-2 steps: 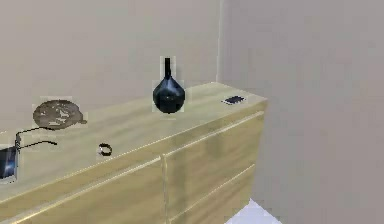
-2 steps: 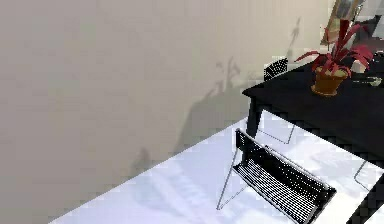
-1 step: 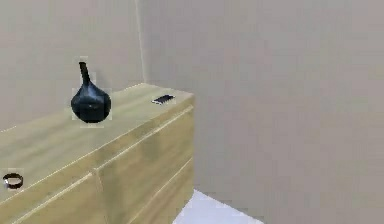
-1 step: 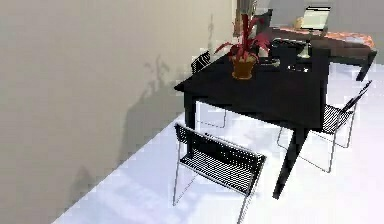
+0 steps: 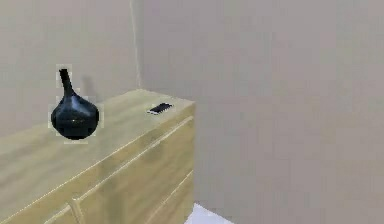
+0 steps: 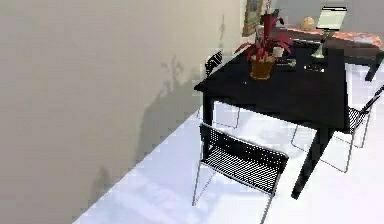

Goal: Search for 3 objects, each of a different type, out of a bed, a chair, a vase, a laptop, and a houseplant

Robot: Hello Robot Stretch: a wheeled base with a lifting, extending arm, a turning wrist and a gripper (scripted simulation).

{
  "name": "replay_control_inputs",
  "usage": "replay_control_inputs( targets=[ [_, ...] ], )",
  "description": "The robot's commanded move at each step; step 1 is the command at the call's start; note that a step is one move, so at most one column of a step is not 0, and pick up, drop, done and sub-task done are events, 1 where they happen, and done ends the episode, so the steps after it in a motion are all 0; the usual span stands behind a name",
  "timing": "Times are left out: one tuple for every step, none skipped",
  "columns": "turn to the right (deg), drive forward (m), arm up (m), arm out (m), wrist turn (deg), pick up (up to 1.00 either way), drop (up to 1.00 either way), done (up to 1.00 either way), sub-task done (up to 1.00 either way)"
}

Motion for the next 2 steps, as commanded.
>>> replay_control_inputs(
  targets=[
    [-30.0, 0.0, 0.0, 0.0, 0.0, 0.0, 0.0, 0.0, 0.0],
    [0.0, 0.0, 0.0, 0.0, 0.0, 0.0, 0.0, 1.0, 0.0]
  ],
)
